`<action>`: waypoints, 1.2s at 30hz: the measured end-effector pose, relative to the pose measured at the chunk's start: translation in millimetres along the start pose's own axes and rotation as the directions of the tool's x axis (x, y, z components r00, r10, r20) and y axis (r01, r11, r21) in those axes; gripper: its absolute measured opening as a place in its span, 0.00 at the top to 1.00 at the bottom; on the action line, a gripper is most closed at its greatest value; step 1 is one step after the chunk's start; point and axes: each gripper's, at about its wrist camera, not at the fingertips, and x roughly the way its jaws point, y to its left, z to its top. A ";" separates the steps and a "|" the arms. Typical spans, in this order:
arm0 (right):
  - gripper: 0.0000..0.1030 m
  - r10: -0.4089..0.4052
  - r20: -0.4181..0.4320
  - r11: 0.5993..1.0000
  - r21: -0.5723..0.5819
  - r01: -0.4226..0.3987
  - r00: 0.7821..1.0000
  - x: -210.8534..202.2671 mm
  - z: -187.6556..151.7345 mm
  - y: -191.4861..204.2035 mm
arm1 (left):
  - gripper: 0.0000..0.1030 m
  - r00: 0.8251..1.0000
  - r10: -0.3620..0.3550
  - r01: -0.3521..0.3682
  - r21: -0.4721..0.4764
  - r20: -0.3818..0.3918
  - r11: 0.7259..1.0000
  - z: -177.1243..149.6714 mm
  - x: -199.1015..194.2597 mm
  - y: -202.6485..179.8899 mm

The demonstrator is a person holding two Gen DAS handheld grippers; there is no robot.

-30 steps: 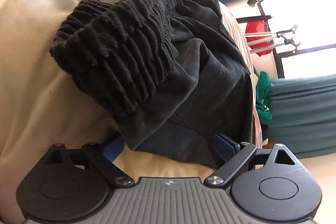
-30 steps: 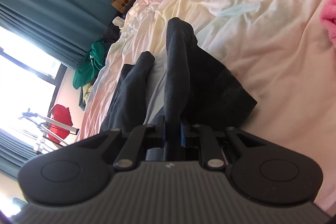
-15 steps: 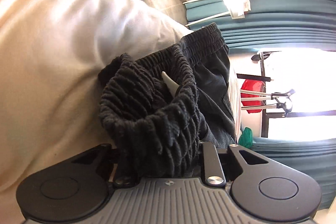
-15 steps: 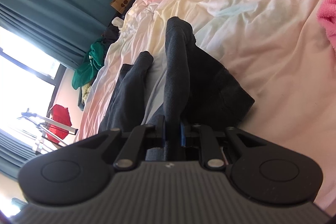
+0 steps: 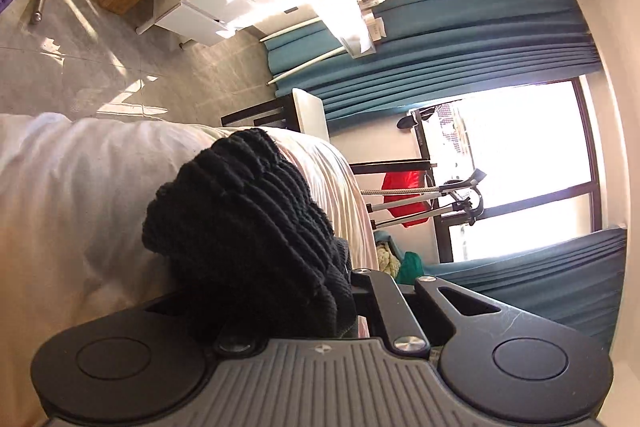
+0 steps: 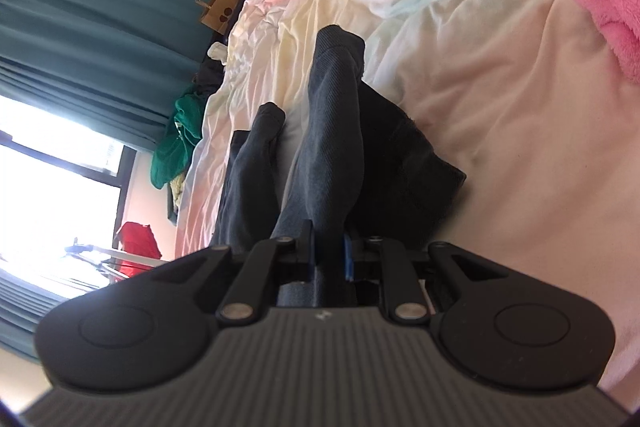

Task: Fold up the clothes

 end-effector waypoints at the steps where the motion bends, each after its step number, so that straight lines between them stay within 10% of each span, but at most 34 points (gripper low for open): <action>1: 0.82 -0.006 -0.013 0.999 0.034 0.006 1.000 1.3 1.2 -5.5 | 0.93 1.000 0.006 -0.006 0.006 -0.003 1.000 3.1 -3.6 6.2; 8: 0.70 -0.022 -0.046 0.989 0.147 0.029 0.999 9.6 10.3 -26.6 | 0.93 0.999 0.024 -0.028 -0.131 -0.035 0.991 10.6 -14.8 78.6; 15: 0.46 -0.004 0.057 1.000 0.026 0.002 0.998 18.3 32.1 -9.3 | 0.93 0.999 0.004 -0.011 -0.155 -0.046 0.988 17.8 -8.7 102.9; 17: 0.50 -0.015 0.065 0.999 -0.028 0.017 0.998 22.5 36.9 -0.2 | 0.93 0.999 0.000 -0.009 -0.172 -0.050 0.985 18.6 -6.6 108.7; 21: 0.93 -0.035 0.083 0.990 -0.135 0.046 0.996 30.8 46.5 17.8 | 0.93 0.999 -0.014 0.006 -0.190 -0.041 0.982 19.1 -6.0 109.0; 25: 0.94 -0.051 0.100 0.967 -0.242 0.074 0.994 38.8 56.5 37.7 | 0.93 0.999 -0.008 0.004 -0.129 -0.034 0.992 23.8 -1.7 88.1; 29: 0.94 0.109 0.095 0.940 -0.335 -0.071 0.989 25.9 77.2 100.4 | 0.94 0.996 -0.071 0.062 -0.154 -0.056 0.986 37.0 -0.8 54.1; 33: 0.94 0.417 0.151 0.856 -0.396 -0.331 0.896 -15.0 96.0 146.8 | 0.94 0.989 -0.138 0.129 -0.137 -0.061 0.982 40.8 -13.7 38.0; 36: 0.94 0.412 0.141 0.851 -0.413 -0.325 0.900 -26.6 111.9 131.5 | 0.94 0.985 -0.104 0.085 -0.138 -0.136 0.987 36.1 -22.1 54.7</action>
